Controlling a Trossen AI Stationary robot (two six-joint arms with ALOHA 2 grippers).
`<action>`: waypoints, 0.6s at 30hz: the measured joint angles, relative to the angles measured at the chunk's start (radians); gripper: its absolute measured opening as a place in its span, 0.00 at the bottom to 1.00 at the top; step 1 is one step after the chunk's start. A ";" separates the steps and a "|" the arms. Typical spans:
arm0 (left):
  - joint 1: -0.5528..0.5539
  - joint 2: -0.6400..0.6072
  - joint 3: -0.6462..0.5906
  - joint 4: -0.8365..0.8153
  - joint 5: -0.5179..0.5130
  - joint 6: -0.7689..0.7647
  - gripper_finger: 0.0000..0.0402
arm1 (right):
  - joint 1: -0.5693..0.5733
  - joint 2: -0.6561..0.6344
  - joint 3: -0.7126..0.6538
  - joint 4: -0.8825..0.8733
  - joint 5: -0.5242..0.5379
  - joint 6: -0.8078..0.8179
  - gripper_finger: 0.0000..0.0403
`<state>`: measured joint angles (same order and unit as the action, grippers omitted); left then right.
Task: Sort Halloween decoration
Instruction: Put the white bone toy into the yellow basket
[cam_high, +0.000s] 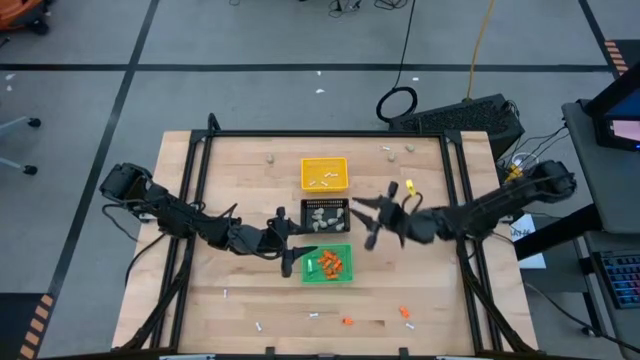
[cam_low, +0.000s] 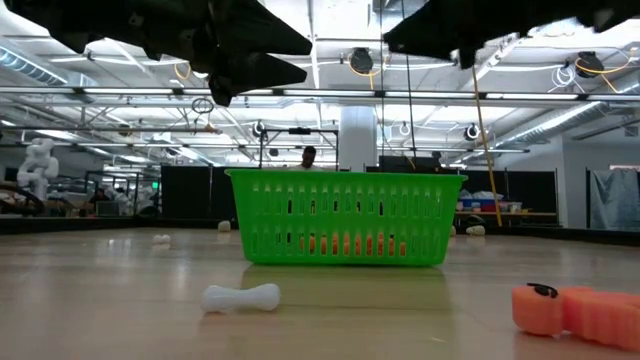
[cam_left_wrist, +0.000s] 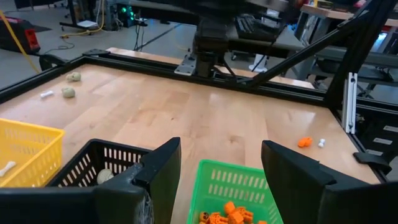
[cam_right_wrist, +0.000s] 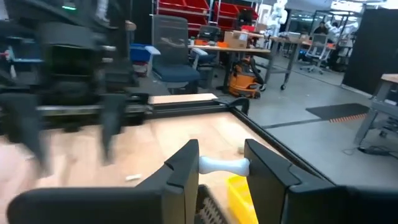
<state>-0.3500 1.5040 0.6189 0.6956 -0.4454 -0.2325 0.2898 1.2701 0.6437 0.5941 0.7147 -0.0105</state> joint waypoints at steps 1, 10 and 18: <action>0.000 0.000 0.000 0.000 0.000 0.000 0.55 | -0.042 0.000 0.000 -0.001 -0.039 0.000 0.24; 0.001 0.000 0.000 -0.001 0.001 0.002 0.55 | -0.416 0.035 0.058 -0.093 -0.381 0.000 0.24; 0.001 0.000 0.000 -0.001 0.002 0.002 0.55 | -0.573 0.203 0.367 -0.511 -0.619 -0.040 0.24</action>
<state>-0.3492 1.5040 0.6193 0.6949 -0.4437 -0.2302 -0.2830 1.4733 1.0105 0.0834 0.0955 -0.0507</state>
